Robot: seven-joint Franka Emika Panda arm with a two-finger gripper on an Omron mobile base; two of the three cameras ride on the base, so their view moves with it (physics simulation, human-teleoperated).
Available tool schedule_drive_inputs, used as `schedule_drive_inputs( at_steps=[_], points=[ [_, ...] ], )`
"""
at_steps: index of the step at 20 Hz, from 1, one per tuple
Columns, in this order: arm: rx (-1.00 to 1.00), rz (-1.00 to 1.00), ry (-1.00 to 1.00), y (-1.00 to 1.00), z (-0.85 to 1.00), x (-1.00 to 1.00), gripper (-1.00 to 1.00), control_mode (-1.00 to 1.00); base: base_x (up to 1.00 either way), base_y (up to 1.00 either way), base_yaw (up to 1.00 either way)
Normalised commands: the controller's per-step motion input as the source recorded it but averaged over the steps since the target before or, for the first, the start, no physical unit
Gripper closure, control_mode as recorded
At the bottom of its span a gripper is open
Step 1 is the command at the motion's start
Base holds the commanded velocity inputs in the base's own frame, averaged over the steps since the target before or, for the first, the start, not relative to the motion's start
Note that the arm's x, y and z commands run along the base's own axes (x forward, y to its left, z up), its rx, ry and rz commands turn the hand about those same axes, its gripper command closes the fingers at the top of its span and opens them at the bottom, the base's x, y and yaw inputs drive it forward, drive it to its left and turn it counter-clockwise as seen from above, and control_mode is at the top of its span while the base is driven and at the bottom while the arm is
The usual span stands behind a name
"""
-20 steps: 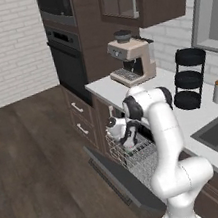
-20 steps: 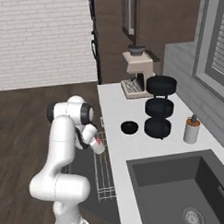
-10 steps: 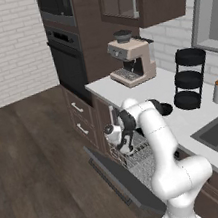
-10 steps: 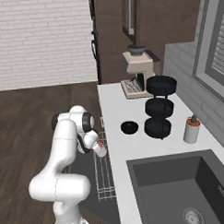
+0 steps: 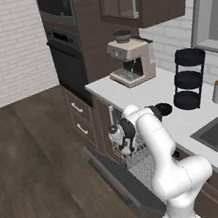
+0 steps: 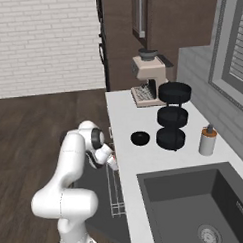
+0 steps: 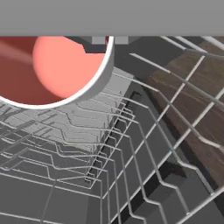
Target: Pick up the cup and bowl from the counter, place them in the dishwasher, and close the dishwasher door.
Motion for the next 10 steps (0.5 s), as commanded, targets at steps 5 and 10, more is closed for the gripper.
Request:
schedule_drive_inputs(
  at_steps=[5,10],
  points=[
    [0.0,0.0,0.06,0.74,-0.87,-0.09,-1.0,-1.0,0.0,0.0,0.0],
    [0.0,0.0,0.06,1.0,-0.71,-0.41,-1.0,-1.0,0.0,0.0,0.0]
  ],
)
